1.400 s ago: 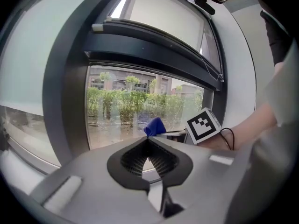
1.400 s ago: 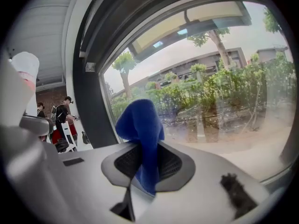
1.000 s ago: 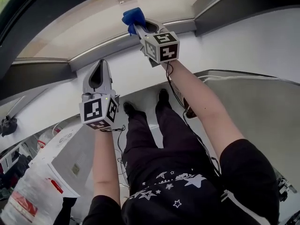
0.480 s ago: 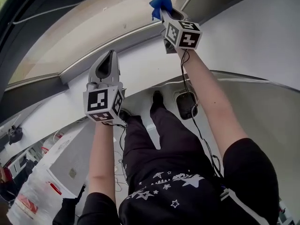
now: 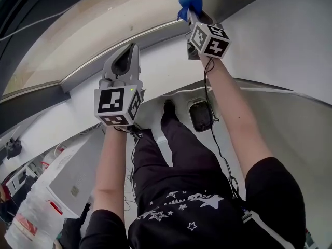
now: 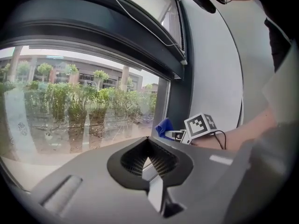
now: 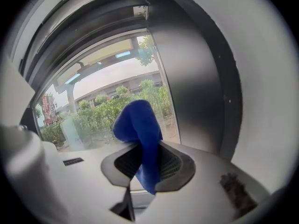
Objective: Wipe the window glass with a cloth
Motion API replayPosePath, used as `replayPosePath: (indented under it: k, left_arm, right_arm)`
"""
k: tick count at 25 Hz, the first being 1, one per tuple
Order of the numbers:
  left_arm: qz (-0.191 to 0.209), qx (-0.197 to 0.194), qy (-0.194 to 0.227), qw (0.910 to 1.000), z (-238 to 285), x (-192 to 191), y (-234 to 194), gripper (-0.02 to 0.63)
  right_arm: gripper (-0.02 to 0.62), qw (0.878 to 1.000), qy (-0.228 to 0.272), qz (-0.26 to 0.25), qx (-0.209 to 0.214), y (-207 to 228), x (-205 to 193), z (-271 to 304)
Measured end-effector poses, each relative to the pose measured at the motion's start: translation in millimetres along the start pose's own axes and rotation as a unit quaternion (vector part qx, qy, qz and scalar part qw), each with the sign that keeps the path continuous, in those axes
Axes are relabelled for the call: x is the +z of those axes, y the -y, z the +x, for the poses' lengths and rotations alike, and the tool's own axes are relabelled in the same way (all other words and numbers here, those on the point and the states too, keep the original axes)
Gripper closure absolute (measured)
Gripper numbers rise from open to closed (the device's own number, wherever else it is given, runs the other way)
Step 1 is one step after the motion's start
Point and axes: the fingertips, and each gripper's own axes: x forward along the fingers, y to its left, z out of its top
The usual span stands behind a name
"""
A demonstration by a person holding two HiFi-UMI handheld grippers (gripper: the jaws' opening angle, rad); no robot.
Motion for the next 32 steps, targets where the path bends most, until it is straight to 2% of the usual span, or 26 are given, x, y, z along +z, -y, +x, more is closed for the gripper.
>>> replayPosePath:
  k: [3,7,11,15,20,25,27,32]
  left_arm:
    - [-0.01,0.013,0.004,0.9999,-8.2,-6.3,-6.9,0.597]
    - [-0.032,0.041,0.002,0.9986,-31.4,-30.2,-30.0,0.597]
    - [-0.056,0.086,0.008,0.9947,-64.6,-49.8,-70.5,0.597]
    - [-0.09,0.145,0.017,0.9852,-115.6,-73.1,-120.4,0.597]
    - [-0.109,0.232,0.021,0.9663,-199.2,-111.0,-195.4,0.597]
    - [-0.142,0.337,0.005,0.9307,-285.9,-168.4,-270.6,0.597]
    - [-0.148,0.36,0.0,0.9212,-310.3,-187.2,-292.9,0.597]
    - [-0.158,0.388,0.0,0.908,-354.5,-218.8,-338.4,0.597]
  right_arm:
    - [0.521,1.0,-0.004,-0.005,0.001,-4.1,-4.3,-4.1]
    - [0.522,0.999,-0.026,-0.034,0.034,-41.0,-26.0,-11.1]
    - [0.521,0.993,-0.056,-0.063,0.079,-99.3,-54.5,-15.7]
    - [0.52,0.982,-0.093,-0.092,0.14,-182.3,-89.2,-18.7]
    - [0.52,0.956,-0.132,-0.133,0.226,-304.9,-137.5,-21.2]
    - [0.52,0.932,-0.154,-0.158,0.286,-416.2,-187.9,-19.7]
    - [0.52,0.923,-0.163,-0.172,0.302,-452.4,-210.8,-14.8]
    - [0.52,0.898,-0.177,-0.21,0.343,-538.0,-263.3,5.9]
